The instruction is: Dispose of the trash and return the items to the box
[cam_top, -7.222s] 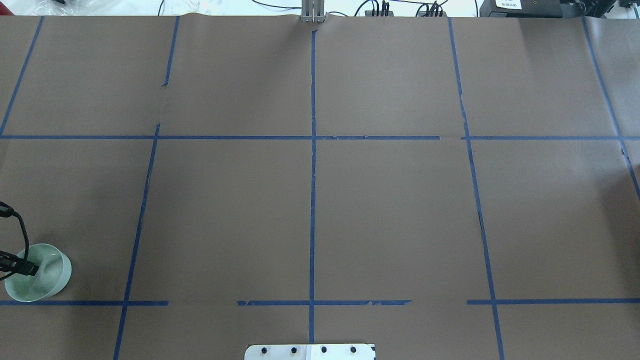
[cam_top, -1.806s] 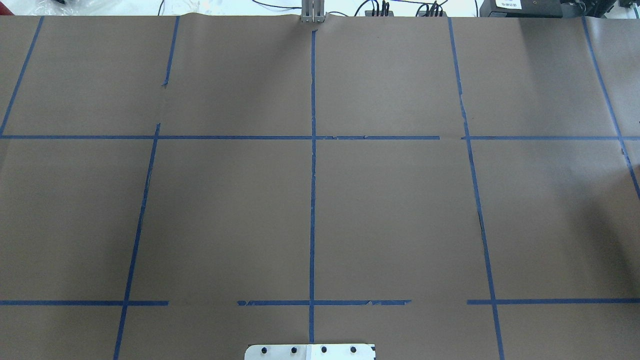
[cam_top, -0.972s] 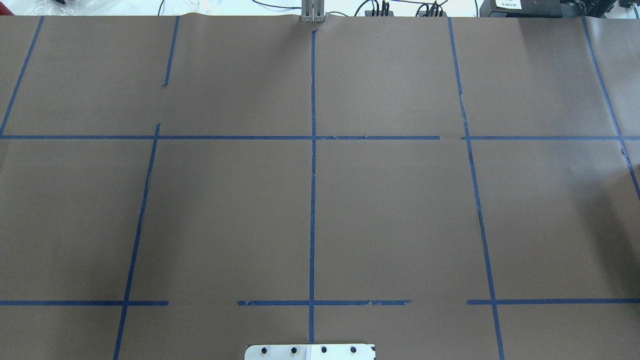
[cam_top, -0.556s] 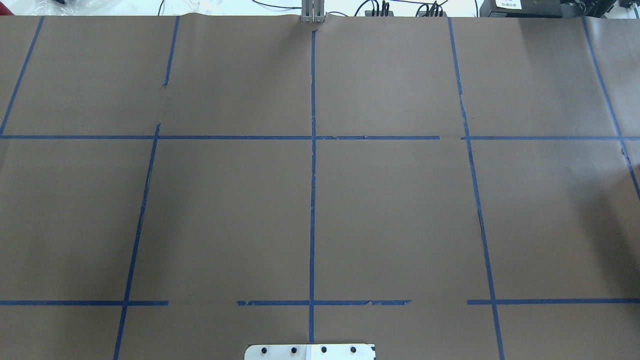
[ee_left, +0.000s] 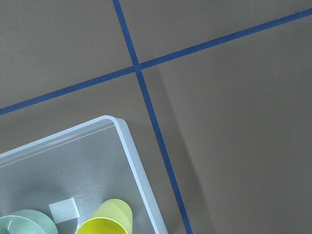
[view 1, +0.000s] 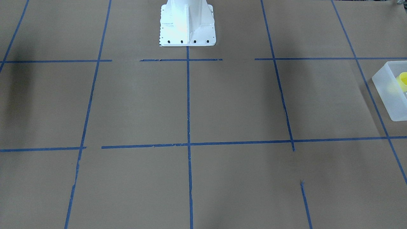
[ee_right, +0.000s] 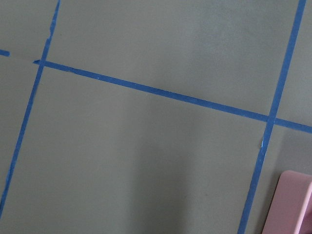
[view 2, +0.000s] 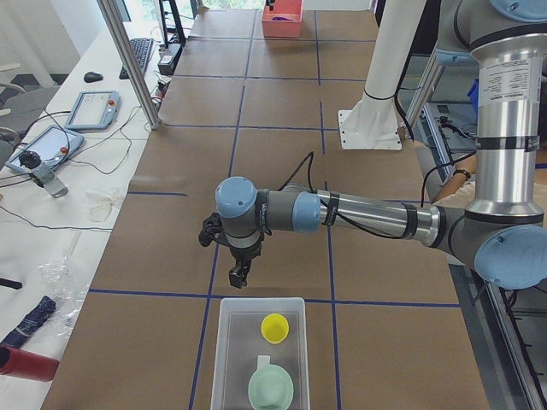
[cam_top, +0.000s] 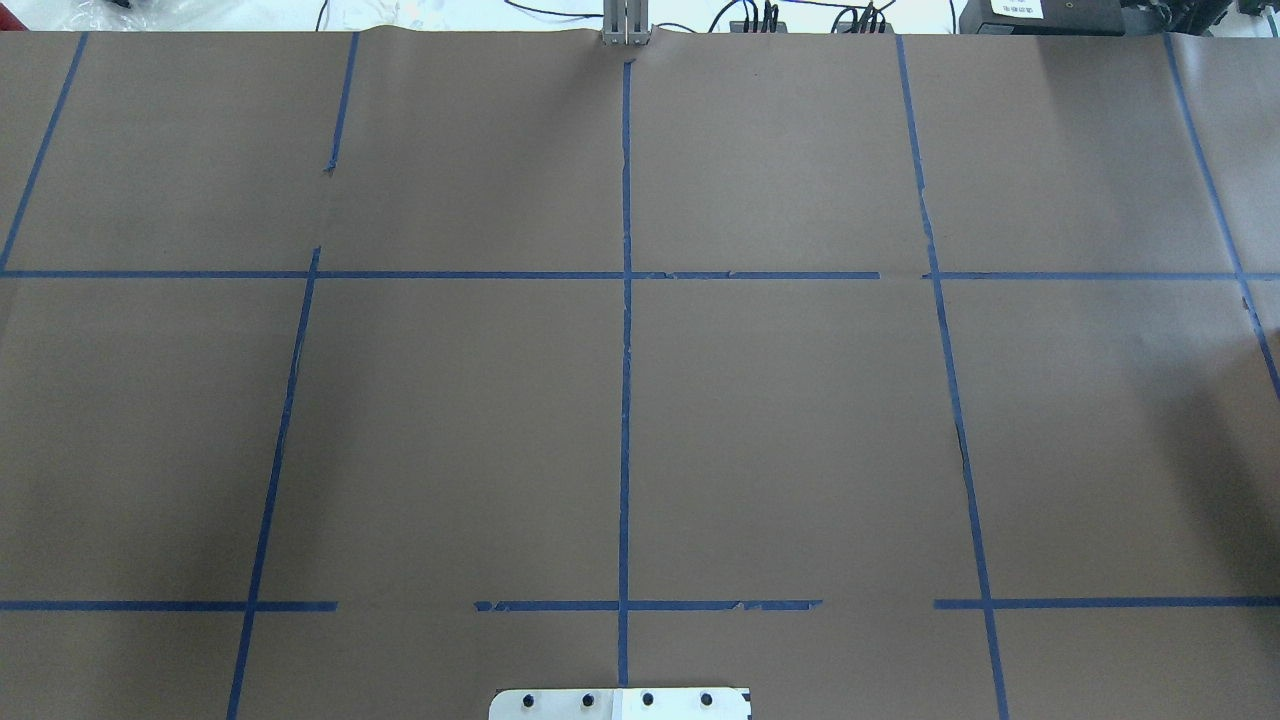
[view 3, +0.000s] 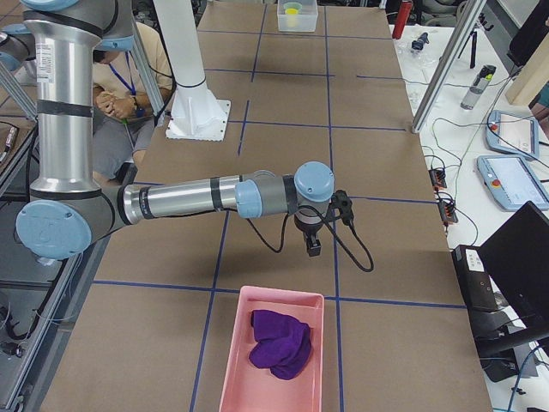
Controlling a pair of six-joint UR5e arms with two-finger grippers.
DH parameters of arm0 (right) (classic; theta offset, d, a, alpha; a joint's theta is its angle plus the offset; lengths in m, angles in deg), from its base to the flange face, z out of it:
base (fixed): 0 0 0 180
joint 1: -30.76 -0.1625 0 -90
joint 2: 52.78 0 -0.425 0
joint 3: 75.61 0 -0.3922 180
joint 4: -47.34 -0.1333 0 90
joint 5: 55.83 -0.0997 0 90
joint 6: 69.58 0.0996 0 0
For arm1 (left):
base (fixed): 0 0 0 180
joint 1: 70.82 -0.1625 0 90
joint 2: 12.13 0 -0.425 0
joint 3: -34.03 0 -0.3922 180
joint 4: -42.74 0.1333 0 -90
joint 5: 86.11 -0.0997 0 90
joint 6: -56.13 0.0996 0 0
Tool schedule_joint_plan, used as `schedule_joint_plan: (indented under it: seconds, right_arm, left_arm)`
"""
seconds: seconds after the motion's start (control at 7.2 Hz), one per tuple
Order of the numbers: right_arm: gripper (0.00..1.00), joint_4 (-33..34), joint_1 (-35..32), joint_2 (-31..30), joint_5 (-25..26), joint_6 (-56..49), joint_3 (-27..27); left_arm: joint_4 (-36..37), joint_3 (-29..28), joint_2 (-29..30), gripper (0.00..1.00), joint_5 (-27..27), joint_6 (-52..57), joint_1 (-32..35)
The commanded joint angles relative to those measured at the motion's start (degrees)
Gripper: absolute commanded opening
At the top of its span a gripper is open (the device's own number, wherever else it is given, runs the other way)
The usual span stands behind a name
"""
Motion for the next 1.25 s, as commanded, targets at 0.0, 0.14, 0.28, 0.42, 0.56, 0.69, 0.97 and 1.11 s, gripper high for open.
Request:
schedule_joint_plan:
  seconds: [0.0,0.14,0.28,0.42,0.56,0.69,0.97,1.11]
  right_arm:
    - [1.0,0.05,0.02,0.99,-1.37,-0.41,-2.04]
    - [1.0,-0.12,0.02,1.0,-1.2,-0.68,-2.22]
    - [1.0,-0.21,-0.15,0.39,-0.59,-0.77,-0.56]
    - [1.0,-0.12,-0.07,0.21,0.11,-0.77,0.32]
    - [1.0,0.05,-0.07,0.3,0.56,-0.24,0.24]
    - [1.0,0.05,-0.07,0.21,1.26,-0.85,0.59]
    - [1.0,0.58,0.46,1.35,1.35,-0.77,0.25]
    - [1.0,0.67,0.29,2.05,0.48,-0.59,-0.02]
  left_arm:
    - [0.05,0.4,0.68,1.0,3.58,0.24,0.89]
    - [0.05,0.23,0.77,1.0,5.18,0.16,0.9]
    - [0.05,0.23,0.16,1.0,5.11,0.16,0.99]
    - [0.14,1.1,-0.02,1.0,5.03,0.16,1.08]
    - [0.23,1.45,-0.28,1.0,4.94,0.07,1.34]
    - [0.23,1.89,-0.28,1.0,4.94,0.07,1.86]
    - [0.05,1.9,-0.11,1.0,4.85,0.07,1.78]
    - [-0.03,1.98,-0.02,1.0,4.76,0.07,1.69]
